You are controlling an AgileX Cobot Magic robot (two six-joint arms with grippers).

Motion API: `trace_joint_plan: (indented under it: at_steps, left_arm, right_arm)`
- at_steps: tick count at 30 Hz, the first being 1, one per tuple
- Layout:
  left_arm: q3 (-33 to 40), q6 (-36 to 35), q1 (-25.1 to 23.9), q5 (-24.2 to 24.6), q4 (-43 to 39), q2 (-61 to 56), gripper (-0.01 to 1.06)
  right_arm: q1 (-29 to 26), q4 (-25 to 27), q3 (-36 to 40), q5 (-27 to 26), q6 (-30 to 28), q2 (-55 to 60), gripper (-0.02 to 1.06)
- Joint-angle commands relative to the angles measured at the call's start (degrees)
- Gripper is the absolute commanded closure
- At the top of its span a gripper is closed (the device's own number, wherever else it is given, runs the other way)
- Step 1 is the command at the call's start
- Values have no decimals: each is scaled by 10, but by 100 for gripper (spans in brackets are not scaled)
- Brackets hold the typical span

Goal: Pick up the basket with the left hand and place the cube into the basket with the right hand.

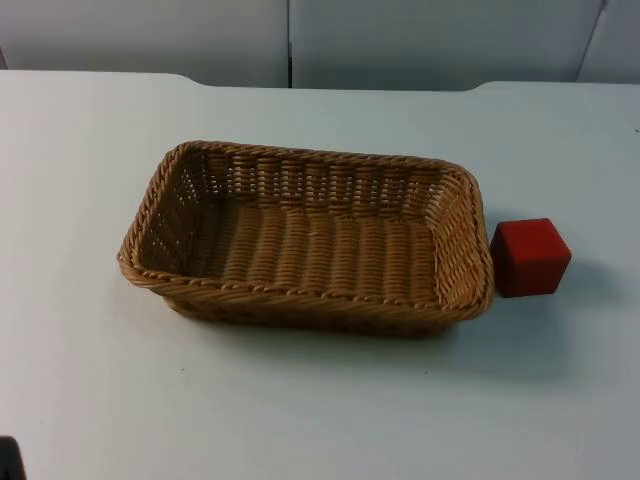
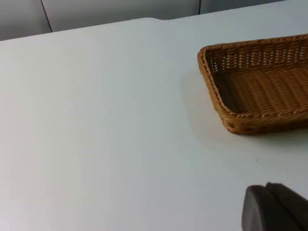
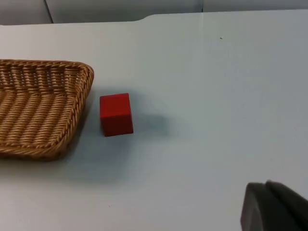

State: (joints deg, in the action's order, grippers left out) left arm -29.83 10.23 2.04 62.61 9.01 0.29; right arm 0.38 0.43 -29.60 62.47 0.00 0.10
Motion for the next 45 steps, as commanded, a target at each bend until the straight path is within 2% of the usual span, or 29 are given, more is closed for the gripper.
trace_joint_plan:
  at_steps: [1, 4, 6, 8, 9, 10, 11, 13, 14, 15, 18, 19, 20, 23, 24, 28, 31, 35, 39, 43, 45]
  left_arm:
    - [3, -2, 3, -6, 0, -3, 105]
    - [3, -19, 3, -15, 40, -3, 105]
    - [-10, -11, 3, -57, 132, 18, 105]
    - [-28, 68, 3, -70, 245, 108, 105]
    - [-28, 68, 3, -70, 245, 108, 105]
    - [-37, 104, 3, -63, 288, 158, 105]
    - [-49, 147, 3, -48, 316, 257, 105]
    - [-62, 182, 3, -40, 318, 380, 104]
    - [-62, 182, 3, -40, 318, 380, 104]
    - [-68, 203, 3, -45, 319, 444, 101]
    - [-89, 252, 3, -68, 357, 605, 81]
    - [-98, 272, 3, -73, 376, 655, 69]
    - [-98, 272, 3, -73, 376, 655, 69]
    - [-141, 299, 3, -80, 424, 783, 34]
    - [-159, 299, 3, -80, 427, 820, 27]
    - [-214, 303, 4, -81, 427, 901, 26]
    - [-245, 315, 4, -104, 422, 948, 26]
    - [-305, 316, 4, -174, 376, 1017, 26]
    - [-334, 325, 4, -207, 366, 1049, 26]
    - [-362, 328, 7, -209, 366, 1083, 26]
    - [-382, 329, 23, -217, 361, 1112, 26]
  right_arm:
    - [1, -4, 4, -6, 0, -1, 105]
    - [1, -4, 4, -6, 0, -1, 105]
    - [1, -4, 4, -6, 0, -1, 105]
    - [1, -4, 4, -6, 0, -1, 105]
    - [1, -4, 4, -6, 0, -1, 105]
    - [1, -4, 4, -6, 0, -1, 105]
    - [1, -4, 4, -6, 0, -1, 105]
    - [1, -4, 4, -6, 0, -1, 105]
    - [1, -4, 4, -6, 0, -1, 105]
    - [1, -4, 4, -6, 0, -1, 105]
    - [1, -4, 4, -6, 0, -1, 105]
    - [1, -4, 4, -6, 0, -1, 105]
    - [1, -4, 4, -6, 0, -1, 105]
    - [1, -4, 4, -6, 0, -1, 105]
    - [1, -4, 4, -6, 0, -1, 105]
    - [1, -4, 4, -6, 0, -1, 105]
    - [1, -4, 4, -6, 0, -1, 105]
    - [1, -4, 4, -6, 0, -1, 105]
    - [1, -4, 4, -6, 0, -1, 105]
    - [1, -4, 4, -6, 0, -1, 105]
    - [1, -4, 4, -6, 0, -1, 105]
